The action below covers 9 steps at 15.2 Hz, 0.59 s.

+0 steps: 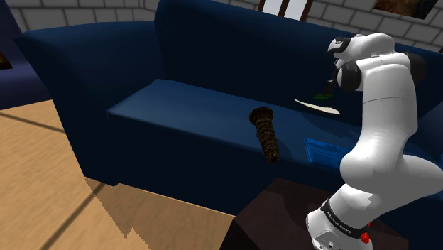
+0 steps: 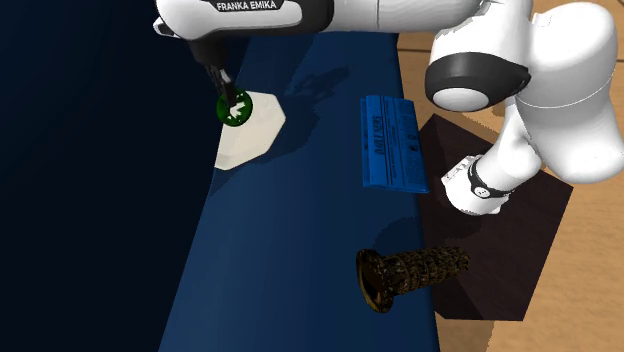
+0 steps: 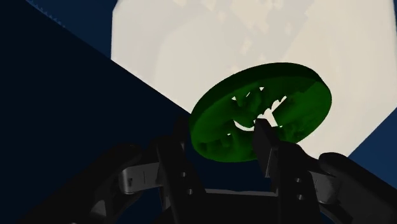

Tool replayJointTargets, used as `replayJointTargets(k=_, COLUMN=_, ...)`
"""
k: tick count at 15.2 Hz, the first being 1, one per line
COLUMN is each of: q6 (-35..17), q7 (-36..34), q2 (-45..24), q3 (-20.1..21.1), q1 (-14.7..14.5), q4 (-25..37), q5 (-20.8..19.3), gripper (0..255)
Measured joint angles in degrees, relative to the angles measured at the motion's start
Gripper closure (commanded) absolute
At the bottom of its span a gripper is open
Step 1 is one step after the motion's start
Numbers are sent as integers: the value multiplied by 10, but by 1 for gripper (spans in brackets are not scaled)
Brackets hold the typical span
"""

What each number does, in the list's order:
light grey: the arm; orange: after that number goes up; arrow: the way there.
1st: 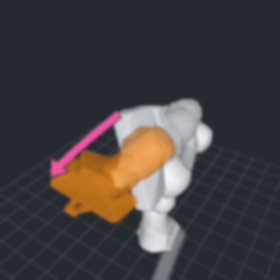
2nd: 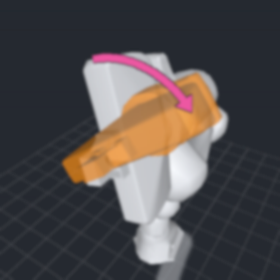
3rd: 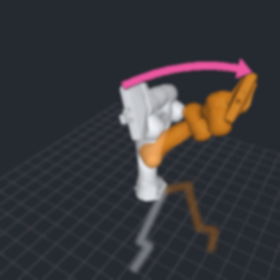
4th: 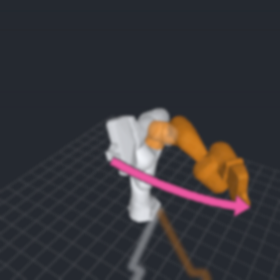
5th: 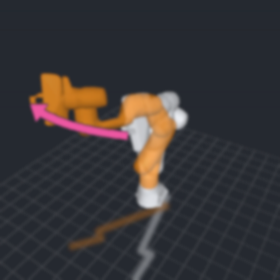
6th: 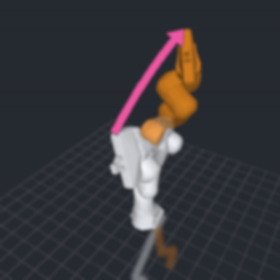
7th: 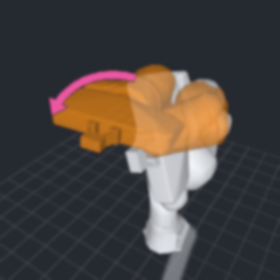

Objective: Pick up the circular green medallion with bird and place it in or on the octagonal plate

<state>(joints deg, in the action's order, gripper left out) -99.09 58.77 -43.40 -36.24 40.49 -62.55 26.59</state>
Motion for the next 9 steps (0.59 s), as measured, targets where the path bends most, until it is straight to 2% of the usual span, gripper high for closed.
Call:
replayJointTargets(k=5, q6=-36, q7=8, q2=-3, q3=0, q1=-7, q4=-39, q5=3, gripper=255)
replayJointTargets(k=9, q6=-44, q7=9, q2=-5, q3=2, q1=-9, q4=-47, q5=4, gripper=255)
